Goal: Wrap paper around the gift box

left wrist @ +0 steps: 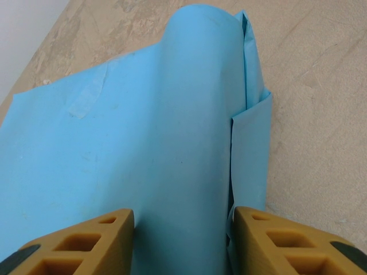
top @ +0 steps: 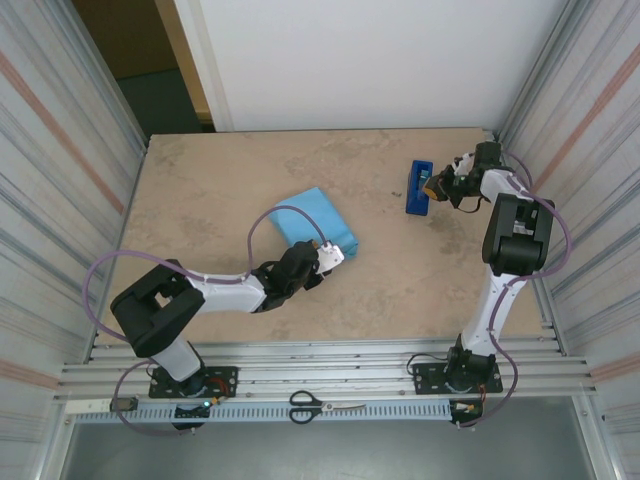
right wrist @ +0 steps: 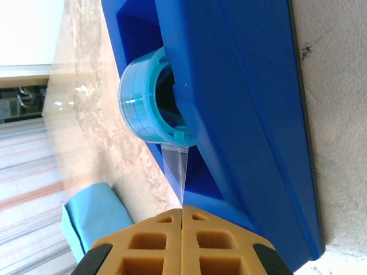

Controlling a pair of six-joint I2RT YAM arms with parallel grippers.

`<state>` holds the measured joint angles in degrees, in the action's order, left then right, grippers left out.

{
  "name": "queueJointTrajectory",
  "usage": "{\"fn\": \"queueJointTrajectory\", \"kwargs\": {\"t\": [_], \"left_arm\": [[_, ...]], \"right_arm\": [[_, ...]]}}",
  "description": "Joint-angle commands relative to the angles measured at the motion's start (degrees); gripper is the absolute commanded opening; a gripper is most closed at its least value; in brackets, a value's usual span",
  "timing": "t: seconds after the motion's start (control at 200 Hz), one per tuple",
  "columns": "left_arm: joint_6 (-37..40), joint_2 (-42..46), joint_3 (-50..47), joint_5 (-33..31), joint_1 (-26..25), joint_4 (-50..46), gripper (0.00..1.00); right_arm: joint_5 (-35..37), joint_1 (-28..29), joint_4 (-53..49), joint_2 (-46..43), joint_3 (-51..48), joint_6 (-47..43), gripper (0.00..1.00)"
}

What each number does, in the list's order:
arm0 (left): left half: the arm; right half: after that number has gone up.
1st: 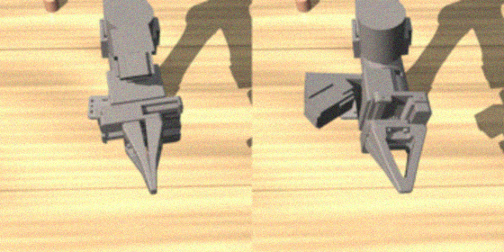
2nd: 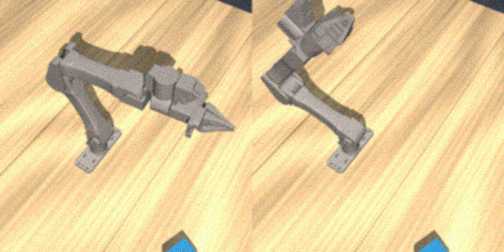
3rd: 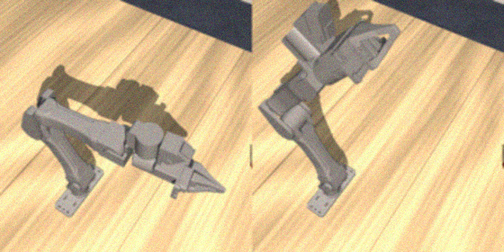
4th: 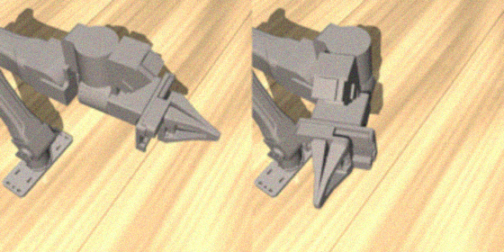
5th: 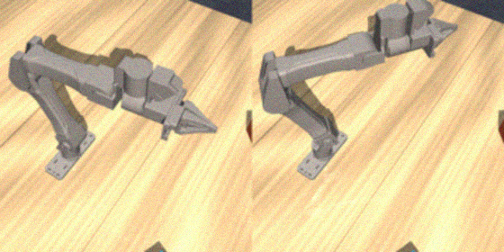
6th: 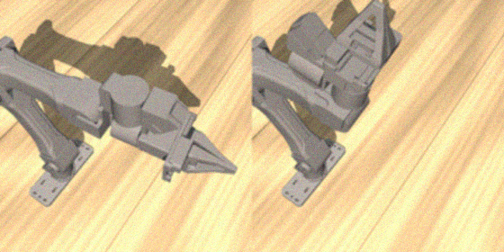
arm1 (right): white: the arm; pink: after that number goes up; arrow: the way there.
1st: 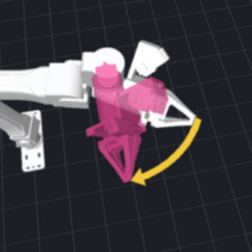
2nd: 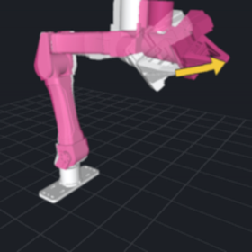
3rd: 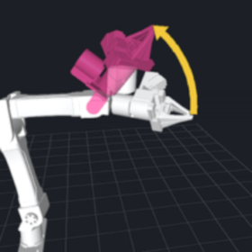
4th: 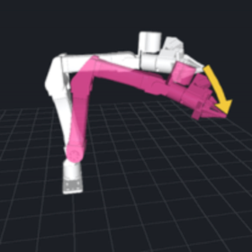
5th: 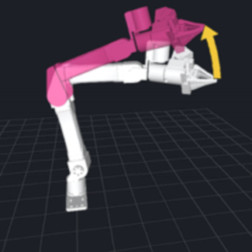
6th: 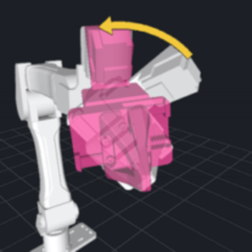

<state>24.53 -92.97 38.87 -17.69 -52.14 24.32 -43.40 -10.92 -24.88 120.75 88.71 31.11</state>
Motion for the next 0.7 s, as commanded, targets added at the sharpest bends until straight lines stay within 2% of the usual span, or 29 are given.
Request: {"fn": "queueJointTrajectory", "kwargs": {"t": [0.0,0.351,0.691], "left_arm": [[-2.2,-2.8,-2.0,3.8,-0.4,-7.4,0.46],[-2.6,-2.8,-2.4,3.7,-0.3,-7.1,0.45],[-2.5,-2.7,-2.6,3.9,-0.4,-6.9,0.45]], "right_arm": [[-3.7,-0.3,2.0,-1.8,-0.1,2.7,0.0],[-7.4,-0.4,1.4,-4.4,1.2,7.9,0.0],[-6.9,-0.3,-0.5,-12.7,-12.0,4.7,0.0]]}}
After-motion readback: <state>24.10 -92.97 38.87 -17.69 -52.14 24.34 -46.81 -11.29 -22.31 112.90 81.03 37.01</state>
